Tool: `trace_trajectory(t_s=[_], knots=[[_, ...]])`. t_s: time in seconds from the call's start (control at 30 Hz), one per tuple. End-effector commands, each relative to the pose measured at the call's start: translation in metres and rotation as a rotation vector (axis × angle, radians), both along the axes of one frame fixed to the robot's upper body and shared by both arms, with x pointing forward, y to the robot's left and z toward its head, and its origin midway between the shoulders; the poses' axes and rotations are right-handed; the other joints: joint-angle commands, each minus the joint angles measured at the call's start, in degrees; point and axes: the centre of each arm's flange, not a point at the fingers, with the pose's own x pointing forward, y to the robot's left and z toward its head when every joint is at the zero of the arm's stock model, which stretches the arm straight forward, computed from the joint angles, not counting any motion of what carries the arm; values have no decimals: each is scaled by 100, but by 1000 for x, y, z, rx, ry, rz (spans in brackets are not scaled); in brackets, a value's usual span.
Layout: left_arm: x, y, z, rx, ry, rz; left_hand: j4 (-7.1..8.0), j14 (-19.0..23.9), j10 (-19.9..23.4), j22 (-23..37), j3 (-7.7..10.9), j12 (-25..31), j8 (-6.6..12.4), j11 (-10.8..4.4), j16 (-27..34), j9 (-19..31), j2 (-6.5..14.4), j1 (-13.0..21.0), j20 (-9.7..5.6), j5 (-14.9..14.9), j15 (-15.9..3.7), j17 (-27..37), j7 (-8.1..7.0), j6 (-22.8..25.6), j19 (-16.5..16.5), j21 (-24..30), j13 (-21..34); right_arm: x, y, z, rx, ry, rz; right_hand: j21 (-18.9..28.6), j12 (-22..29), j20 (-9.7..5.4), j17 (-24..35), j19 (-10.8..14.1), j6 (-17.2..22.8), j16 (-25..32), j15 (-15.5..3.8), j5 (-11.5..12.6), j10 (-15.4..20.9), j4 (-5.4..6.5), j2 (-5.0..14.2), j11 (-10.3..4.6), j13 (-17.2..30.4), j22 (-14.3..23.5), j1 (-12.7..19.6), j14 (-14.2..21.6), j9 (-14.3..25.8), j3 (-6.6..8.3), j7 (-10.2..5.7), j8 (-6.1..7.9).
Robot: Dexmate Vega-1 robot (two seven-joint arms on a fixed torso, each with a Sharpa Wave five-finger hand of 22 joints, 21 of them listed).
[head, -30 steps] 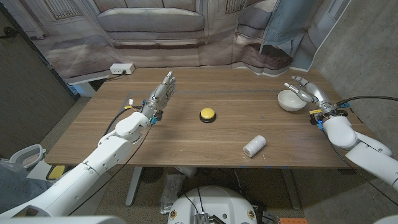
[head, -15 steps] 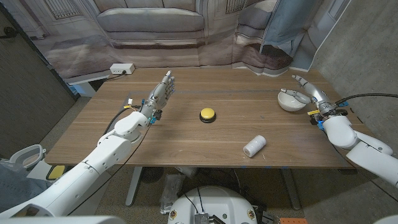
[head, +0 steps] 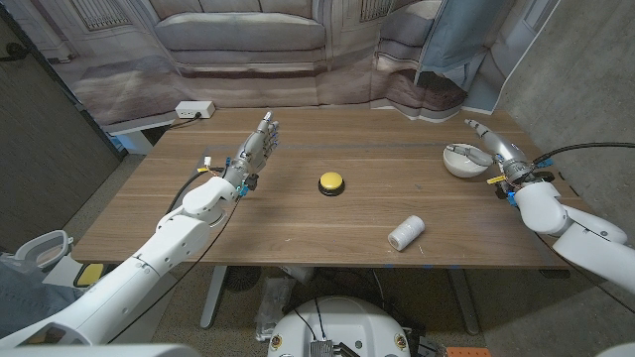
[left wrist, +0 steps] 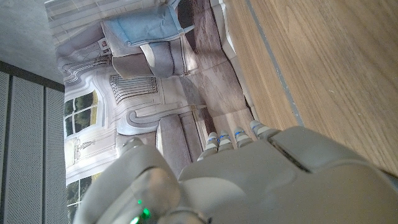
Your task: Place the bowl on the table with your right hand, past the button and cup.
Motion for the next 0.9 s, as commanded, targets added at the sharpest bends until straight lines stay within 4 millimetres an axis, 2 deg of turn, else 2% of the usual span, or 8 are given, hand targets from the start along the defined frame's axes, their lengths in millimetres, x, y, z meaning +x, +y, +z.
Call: trace_trajectory(t_s=[0.03,0.3,0.73,0.77,0.9], knots=[[2,1,-4,-10,5,-2,27,10,-14,10,-36,14,-1,-1,20,15,17,-21,-201,5,9,24,3,18,-42,24,16,0,2,2,-56,21,-55,14,27,-58,27,-30,246,52,27,-9,-12,4,27,1,29,22,137,18,29,74,31,127],[1,-2,-4,-10,-3,-4,39,5,-15,11,-53,13,-5,0,18,15,22,-38,-201,4,9,24,-3,16,-43,25,16,-2,2,1,-102,37,-88,38,69,-29,29,16,413,83,33,-53,51,20,60,32,25,23,202,78,34,109,124,183],[-2,-1,1,-3,-5,3,54,8,-9,11,-78,14,-8,-14,19,15,28,-56,-198,3,7,24,-1,20,-45,26,16,-2,3,-1,-152,57,-114,120,75,-25,28,278,113,119,27,-124,31,28,50,48,24,13,295,217,44,139,231,61],[-2,-1,1,-4,-6,3,55,9,-10,11,-79,13,-9,-13,19,15,29,-56,-197,3,8,24,3,19,-44,27,16,-1,3,-1,-157,58,-117,113,72,-21,27,286,-17,115,29,-141,13,25,38,45,26,9,328,227,50,145,316,22],[-2,-1,2,-3,-9,-3,59,9,-10,11,-87,13,-9,-13,19,14,31,-61,-197,3,7,24,-8,22,-45,27,16,-1,5,-2,-187,69,-135,107,57,-23,26,314,-213,107,26,-159,-49,21,19,84,28,5,385,237,61,156,461,-19]])
